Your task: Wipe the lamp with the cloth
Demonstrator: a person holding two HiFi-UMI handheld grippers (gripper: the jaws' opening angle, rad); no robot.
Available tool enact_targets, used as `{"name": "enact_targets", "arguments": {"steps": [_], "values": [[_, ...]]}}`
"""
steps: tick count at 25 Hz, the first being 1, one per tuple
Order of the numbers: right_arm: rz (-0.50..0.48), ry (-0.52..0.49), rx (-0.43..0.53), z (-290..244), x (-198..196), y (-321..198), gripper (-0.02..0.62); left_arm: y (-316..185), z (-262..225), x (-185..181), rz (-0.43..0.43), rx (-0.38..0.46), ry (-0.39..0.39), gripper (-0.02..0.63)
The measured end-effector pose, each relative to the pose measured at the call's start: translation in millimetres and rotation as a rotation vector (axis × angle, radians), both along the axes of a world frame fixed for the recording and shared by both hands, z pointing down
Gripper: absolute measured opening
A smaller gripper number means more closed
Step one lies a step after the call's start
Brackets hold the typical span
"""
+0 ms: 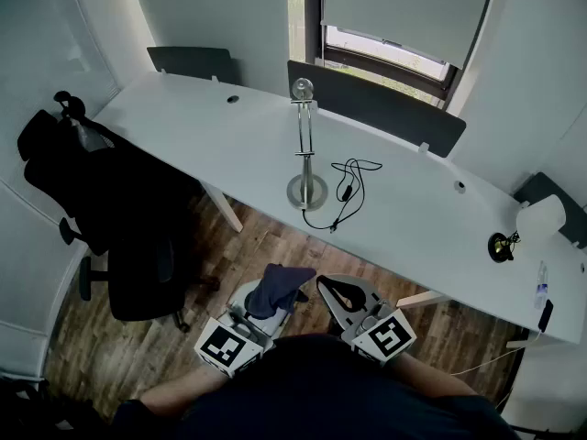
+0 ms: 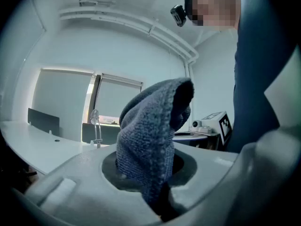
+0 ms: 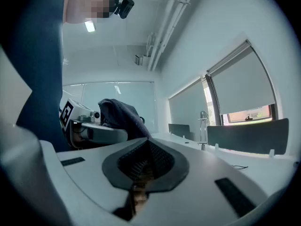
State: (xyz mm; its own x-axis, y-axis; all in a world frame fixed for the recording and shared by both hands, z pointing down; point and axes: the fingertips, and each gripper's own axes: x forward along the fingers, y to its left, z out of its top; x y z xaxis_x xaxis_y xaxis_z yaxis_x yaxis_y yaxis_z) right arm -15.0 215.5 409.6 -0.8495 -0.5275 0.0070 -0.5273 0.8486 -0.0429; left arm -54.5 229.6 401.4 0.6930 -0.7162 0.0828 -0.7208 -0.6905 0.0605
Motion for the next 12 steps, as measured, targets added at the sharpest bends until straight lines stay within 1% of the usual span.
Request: {"name": "enact_targets", "arguments": {"steps": [12], "values": [[-0.001,0.01,0.006,0,-16,-2,0.011,-3,-1,-14,0.002,0.007,0.012,0.074]]}}
